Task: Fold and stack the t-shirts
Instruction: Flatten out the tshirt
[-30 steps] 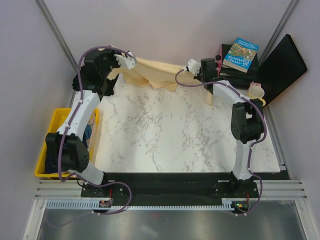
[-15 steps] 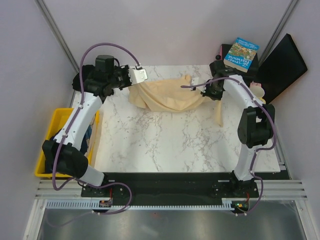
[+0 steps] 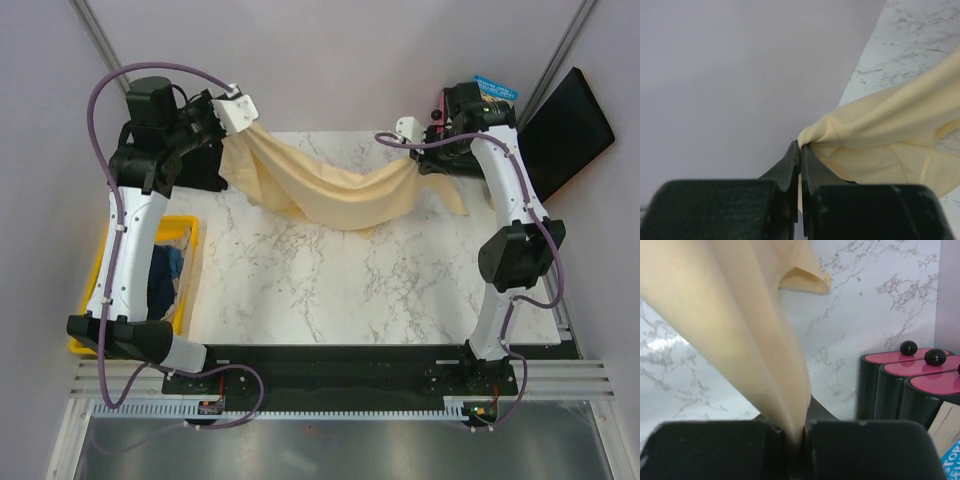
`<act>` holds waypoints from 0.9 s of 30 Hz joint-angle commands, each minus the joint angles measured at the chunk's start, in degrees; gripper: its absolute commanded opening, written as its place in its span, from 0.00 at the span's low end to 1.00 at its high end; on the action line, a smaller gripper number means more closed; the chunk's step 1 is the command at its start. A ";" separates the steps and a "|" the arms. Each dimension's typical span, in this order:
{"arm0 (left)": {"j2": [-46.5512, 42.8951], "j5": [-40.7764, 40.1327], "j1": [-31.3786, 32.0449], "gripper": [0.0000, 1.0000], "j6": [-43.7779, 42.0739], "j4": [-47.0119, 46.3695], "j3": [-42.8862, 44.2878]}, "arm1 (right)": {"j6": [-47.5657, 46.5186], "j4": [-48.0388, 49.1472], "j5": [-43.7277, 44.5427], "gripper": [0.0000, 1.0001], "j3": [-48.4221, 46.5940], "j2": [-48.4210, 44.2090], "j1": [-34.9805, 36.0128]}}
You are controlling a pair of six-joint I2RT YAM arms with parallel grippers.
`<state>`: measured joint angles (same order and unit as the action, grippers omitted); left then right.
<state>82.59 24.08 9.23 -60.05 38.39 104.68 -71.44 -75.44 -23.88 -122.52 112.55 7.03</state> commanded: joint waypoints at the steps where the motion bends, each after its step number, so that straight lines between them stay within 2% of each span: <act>1: 3.98 -0.61 -4.75 0.02 7.75 -7.28 4.38 | 8.41 3.71 -10.14 0.00 -2.64 3.37 -1.84; 4: 6.79 0.09 -5.10 0.02 6.88 -5.96 0.46 | 13.50 10.11 -4.53 0.02 0.08 7.75 -0.97; 7: 11.18 -4.89 -3.26 0.02 6.87 -6.14 -2.55 | 20.19 19.09 5.90 0.21 1.76 12.06 0.96; 9: 13.47 -6.31 -2.12 0.02 8.36 -6.57 -2.82 | 23.51 25.21 9.53 0.25 2.28 13.48 1.58; 10: 15.22 -7.10 -1.68 0.02 10.20 -7.27 -2.82 | 24.84 27.52 11.38 0.35 2.63 13.92 2.37; 11: 15.76 -7.90 -1.33 0.02 11.09 -8.24 -3.08 | 26.42 30.41 13.23 0.40 4.72 13.75 2.73; 12: 16.20 -9.21 -0.11 0.02 11.97 -9.64 -3.43 | 28.27 37.75 15.51 0.45 6.05 13.40 3.42; 13: 16.64 -11.83 0.43 0.02 13.19 -12.52 -4.91 | 29.42 40.52 17.53 0.57 7.20 12.61 4.56; 15: 16.38 -14.83 2.27 0.02 13.56 -16.58 -7.11 | 29.51 48.06 23.51 0.66 10.80 11.64 6.15; 17: 15.77 -19.49 3.42 0.02 12.42 -21.48 -10.54 | 27.59 47.67 20.57 0.68 10.81 10.15 7.21; 20: 16.90 -23.63 4.74 0.02 11.18 -23.19 -12.31 | 21.73 39.08 10.91 0.70 9.59 6.55 7.30; 21: 17.25 -23.90 5.00 0.02 11.27 -23.10 -12.22 | 19.78 31.57 4.69 0.74 8.88 5.76 7.39; 22: 17.69 -25.90 5.09 0.02 11.71 -23.19 -12.05 | 17.41 28.01 2.02 0.85 8.35 4.36 8.17; 25: 18.31 -25.84 5.53 0.02 12.85 -23.01 -12.22 | 10.72 19.29 -1.08 0.98 9.49 2.24 10.80; 27: 18.84 -26.01 6.14 0.02 13.20 -23.01 -12.31 | 9.30 17.79 -0.29 0.98 11.95 1.62 12.21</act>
<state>101.12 1.34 14.76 -49.87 19.66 92.25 -54.65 -48.21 -17.78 -111.53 119.22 16.25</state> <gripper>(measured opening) 0.025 0.971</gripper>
